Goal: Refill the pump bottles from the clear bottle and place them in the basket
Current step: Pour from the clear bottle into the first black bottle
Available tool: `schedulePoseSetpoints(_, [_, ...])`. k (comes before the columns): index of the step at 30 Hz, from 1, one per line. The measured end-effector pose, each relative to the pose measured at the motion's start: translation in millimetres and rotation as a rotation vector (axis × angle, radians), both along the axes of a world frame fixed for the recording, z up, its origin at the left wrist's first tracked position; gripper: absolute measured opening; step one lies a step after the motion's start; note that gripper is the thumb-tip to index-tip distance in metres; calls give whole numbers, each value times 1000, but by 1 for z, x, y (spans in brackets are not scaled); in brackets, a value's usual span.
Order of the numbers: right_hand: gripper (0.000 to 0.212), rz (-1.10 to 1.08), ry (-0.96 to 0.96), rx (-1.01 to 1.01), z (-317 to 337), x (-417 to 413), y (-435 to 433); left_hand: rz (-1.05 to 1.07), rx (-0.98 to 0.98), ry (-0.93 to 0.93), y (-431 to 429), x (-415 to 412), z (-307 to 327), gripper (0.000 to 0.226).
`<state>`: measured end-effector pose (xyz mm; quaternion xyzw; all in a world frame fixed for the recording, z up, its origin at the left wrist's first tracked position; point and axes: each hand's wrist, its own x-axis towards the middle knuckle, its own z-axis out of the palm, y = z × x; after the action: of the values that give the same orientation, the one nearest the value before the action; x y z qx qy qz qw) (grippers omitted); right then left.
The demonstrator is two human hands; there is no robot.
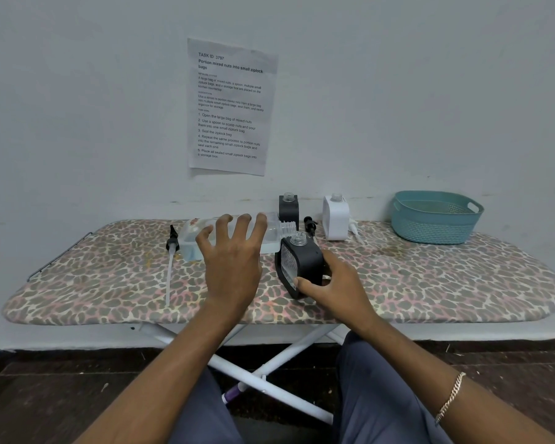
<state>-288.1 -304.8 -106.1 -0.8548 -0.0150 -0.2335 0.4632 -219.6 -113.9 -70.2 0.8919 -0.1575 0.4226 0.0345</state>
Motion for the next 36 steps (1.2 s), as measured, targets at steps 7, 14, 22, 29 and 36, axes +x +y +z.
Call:
schedulePoseSetpoints(7, [43, -1, -4, 16, 0, 0, 0, -2, 0, 12, -1, 1, 0, 75])
schedulePoseSetpoints(14, [43, 2, 9, 8, 1, -1, 1, -2, -3, 10, -1, 1, 1, 74])
schedulePoseSetpoints(22, [42, 5, 2, 15, 2, -2, 2, -4, -6, 10, 0, 1, 0, 75])
schedulePoseSetpoints(29, [43, 13, -3, 6, 3, -3, 1, -1, -4, 12, 0, 1, 0, 75])
schedulePoseSetpoints(36, [41, 8, -8, -6, 3, -3, 1, -6, -7, 8, -1, 2, 1, 74])
